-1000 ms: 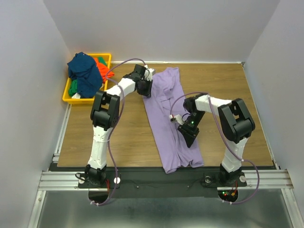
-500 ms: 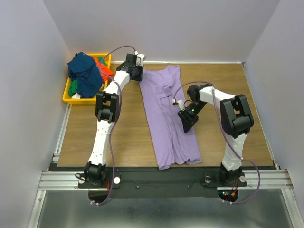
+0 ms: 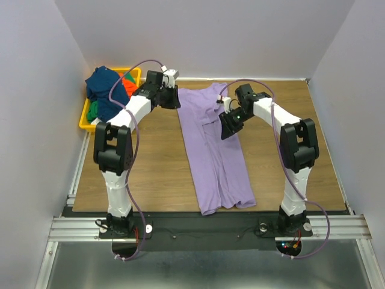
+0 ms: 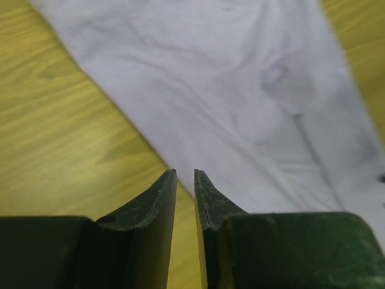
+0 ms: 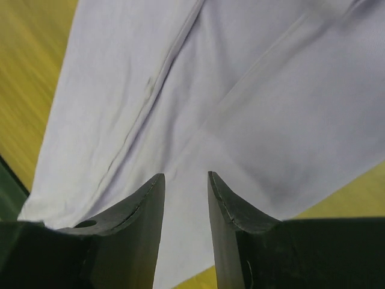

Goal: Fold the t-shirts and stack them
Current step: Fold the tshirt

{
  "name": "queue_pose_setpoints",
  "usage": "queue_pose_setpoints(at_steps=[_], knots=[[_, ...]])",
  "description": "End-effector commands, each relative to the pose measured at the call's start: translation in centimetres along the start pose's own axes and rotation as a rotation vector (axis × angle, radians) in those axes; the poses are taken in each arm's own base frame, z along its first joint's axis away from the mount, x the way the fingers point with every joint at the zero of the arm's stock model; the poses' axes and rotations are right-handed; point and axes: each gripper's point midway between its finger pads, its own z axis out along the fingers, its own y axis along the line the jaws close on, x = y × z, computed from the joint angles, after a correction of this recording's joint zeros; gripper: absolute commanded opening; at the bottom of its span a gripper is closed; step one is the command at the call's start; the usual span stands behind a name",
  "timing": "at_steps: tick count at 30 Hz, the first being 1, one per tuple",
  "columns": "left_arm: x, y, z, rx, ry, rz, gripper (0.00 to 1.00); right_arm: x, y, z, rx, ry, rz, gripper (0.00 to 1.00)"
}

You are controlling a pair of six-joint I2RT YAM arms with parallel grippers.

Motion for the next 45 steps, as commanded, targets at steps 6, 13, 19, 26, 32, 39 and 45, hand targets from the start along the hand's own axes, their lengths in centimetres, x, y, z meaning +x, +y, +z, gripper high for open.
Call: queue_pose_setpoints(at_steps=[6, 13, 19, 26, 32, 39, 45], knots=[[4.4, -5.6, -0.2, 0.126, 0.046, -0.197, 0.30, -7.2, -4.6, 1.8, 0.048, -0.193, 0.110, 0.40], [8.2, -4.4, 2.2, 0.054, 0.143, -0.276, 0.28, -7.4, -7.8, 3.7, 0.127, -0.182, 0.139, 0.37], [9.4, -1.2, 4.6, -0.099, 0.188, -0.266, 0.26, -6.4, -9.6, 5.6, 0.157, -0.171, 0.201, 0.36], [7.8, 3.5, 7.1, -0.236, 0.204, -0.234, 0.24, -5.9, -11.2, 8.0, 0.156, -0.164, 0.267, 0.35], [4.6, 6.9, 8.6, -0.265, 0.171, -0.226, 0.23, -8.1, -14.3, 7.8, 0.241, -0.242, 0.321, 0.35], [-1.2, 6.1, 7.0, -0.168, 0.054, -0.111, 0.23, -10.2, -13.7, 7.4, 0.151, -0.292, 0.283, 0.51], [-4.3, -0.2, -1.5, 0.035, -0.046, 0.084, 0.30, -11.2, -4.7, -0.3, -0.010, -0.360, 0.078, 0.72]])
